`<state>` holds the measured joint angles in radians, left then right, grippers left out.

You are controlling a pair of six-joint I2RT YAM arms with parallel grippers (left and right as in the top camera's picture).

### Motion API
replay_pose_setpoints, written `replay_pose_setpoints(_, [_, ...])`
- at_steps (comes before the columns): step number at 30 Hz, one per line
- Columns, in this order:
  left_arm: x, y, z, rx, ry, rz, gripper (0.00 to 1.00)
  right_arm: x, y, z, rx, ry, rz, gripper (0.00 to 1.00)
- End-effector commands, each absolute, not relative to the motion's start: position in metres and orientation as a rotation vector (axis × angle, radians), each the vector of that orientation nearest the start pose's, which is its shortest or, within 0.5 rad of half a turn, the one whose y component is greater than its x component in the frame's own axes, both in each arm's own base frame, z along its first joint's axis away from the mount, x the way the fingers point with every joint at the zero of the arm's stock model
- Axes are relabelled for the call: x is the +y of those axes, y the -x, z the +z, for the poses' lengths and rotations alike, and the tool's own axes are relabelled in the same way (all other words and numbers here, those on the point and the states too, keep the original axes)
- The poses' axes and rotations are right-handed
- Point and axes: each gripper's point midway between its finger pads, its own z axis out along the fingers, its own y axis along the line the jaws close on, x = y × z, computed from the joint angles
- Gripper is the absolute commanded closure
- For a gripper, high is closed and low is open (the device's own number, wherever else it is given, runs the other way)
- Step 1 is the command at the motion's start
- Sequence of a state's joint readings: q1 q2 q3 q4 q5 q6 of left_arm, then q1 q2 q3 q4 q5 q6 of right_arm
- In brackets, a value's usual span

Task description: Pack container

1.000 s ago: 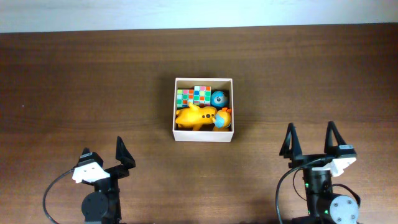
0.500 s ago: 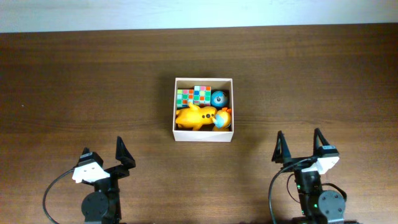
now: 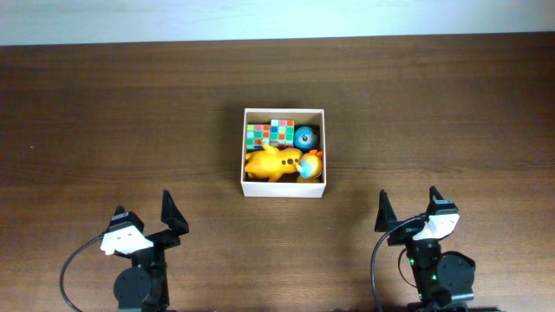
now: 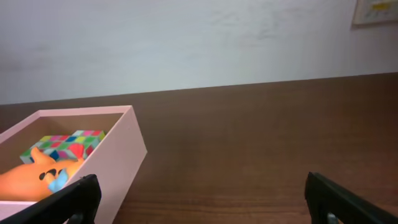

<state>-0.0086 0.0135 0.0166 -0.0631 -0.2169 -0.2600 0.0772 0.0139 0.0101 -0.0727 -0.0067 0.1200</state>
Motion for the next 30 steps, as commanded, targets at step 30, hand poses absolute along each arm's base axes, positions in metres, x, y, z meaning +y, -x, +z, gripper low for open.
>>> replay_pose_setpoints(30, [0.0374, -0.2421, 0.1624, 1.584, 0.365, -0.008, 0.01, 0.0122, -0.2457, 0.1558, 1.644, 0.134, -0.054, 0.01])
